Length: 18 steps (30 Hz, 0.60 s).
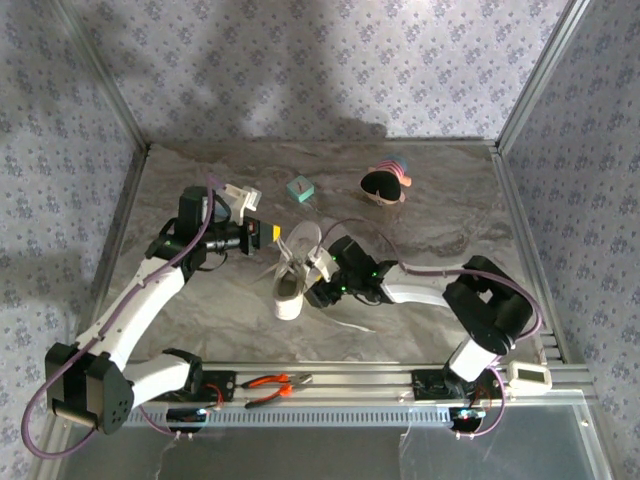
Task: Tie the shoes
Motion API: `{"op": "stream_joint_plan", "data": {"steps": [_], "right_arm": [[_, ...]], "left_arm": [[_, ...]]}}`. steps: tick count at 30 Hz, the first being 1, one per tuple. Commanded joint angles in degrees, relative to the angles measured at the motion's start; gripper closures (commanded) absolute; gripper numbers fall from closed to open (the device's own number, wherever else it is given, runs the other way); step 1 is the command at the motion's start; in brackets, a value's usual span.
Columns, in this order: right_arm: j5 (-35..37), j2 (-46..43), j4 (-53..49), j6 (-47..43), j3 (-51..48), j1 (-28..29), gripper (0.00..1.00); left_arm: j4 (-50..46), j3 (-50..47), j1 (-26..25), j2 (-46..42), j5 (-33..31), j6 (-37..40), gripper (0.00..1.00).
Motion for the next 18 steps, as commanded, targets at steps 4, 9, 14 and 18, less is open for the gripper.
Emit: {"op": "stream_joint_plan", "data": {"steps": [4,9,14,18], "right_arm": [[-0.2,2.1,2.3,-1.3,2.1,0.3,0.70],[3.5,0.6,3.1,0.5,0.2,-0.6,0.97],[3.3,-2.4,2.7,1.0,-1.4,-1.6,1.00],[4.8,-2.8,0.6,2.5,-1.1,-2.5,1.00]], "left_arm": [[-1.5,3.2,0.0,0.4,0.7,1.2,1.00],[-3.0,4.0,0.0,0.4,0.6,2.3,1.00],[-4.0,4.5,0.0,0.7,0.5,3.0,1.00],[-4.1,4.4,0.0,0.7,0.5,3.4,1.00]]}}
